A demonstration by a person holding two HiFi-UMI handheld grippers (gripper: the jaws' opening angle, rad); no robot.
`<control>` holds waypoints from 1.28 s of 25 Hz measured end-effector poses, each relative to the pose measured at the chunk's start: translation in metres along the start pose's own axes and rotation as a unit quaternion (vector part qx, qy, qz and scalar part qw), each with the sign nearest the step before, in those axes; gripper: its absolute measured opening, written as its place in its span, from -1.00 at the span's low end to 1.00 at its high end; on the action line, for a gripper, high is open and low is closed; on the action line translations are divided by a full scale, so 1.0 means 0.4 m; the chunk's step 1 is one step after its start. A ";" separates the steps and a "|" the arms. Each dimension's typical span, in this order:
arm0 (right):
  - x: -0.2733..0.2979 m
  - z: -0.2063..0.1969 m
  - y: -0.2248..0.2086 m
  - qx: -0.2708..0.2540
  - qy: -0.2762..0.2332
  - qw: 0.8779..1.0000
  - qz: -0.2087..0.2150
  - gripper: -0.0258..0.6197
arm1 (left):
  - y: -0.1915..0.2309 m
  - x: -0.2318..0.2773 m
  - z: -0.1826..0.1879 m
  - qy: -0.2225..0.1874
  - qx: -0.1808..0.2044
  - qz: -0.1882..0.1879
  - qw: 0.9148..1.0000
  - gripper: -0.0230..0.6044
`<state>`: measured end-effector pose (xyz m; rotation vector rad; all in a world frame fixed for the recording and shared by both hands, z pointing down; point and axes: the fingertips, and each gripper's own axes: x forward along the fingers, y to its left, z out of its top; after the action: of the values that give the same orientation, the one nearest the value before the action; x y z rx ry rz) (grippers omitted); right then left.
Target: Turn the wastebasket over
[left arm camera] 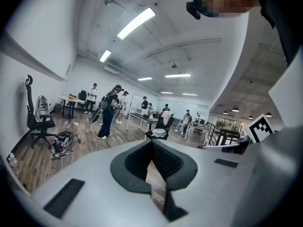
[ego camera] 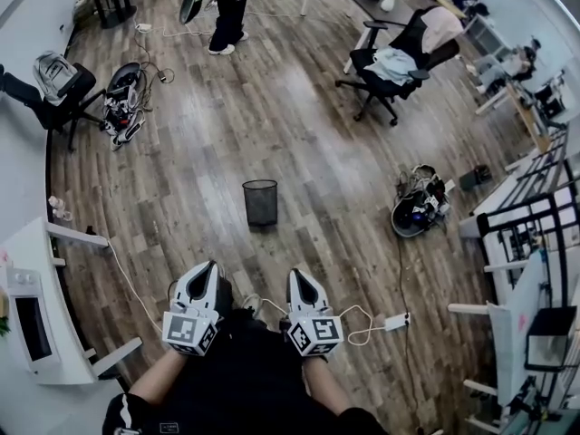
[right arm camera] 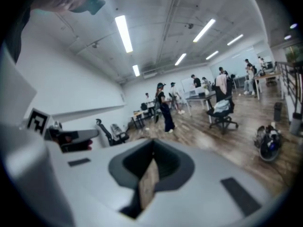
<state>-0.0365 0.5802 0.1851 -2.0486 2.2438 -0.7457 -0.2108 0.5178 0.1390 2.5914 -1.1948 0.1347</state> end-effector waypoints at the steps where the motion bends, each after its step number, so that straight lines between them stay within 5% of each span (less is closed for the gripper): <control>1: 0.005 -0.001 -0.011 0.002 0.002 1.000 -0.002 -0.82 | 0.004 0.008 -0.001 0.000 -0.003 0.003 1.000 -0.82; 18: 0.402 0.095 -0.101 -0.016 0.047 0.999 -0.017 -0.82 | 0.203 0.396 0.044 0.019 -0.037 -0.007 0.999 -0.83; 32: 0.881 0.217 -0.055 -0.036 0.080 0.996 -0.017 -0.82 | 0.555 0.717 0.121 0.034 -0.057 -0.003 0.998 -0.82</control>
<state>-0.0381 0.2185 0.2228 -2.1357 2.3563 -0.8739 -0.1931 0.1572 0.1985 2.4709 -1.1377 0.1471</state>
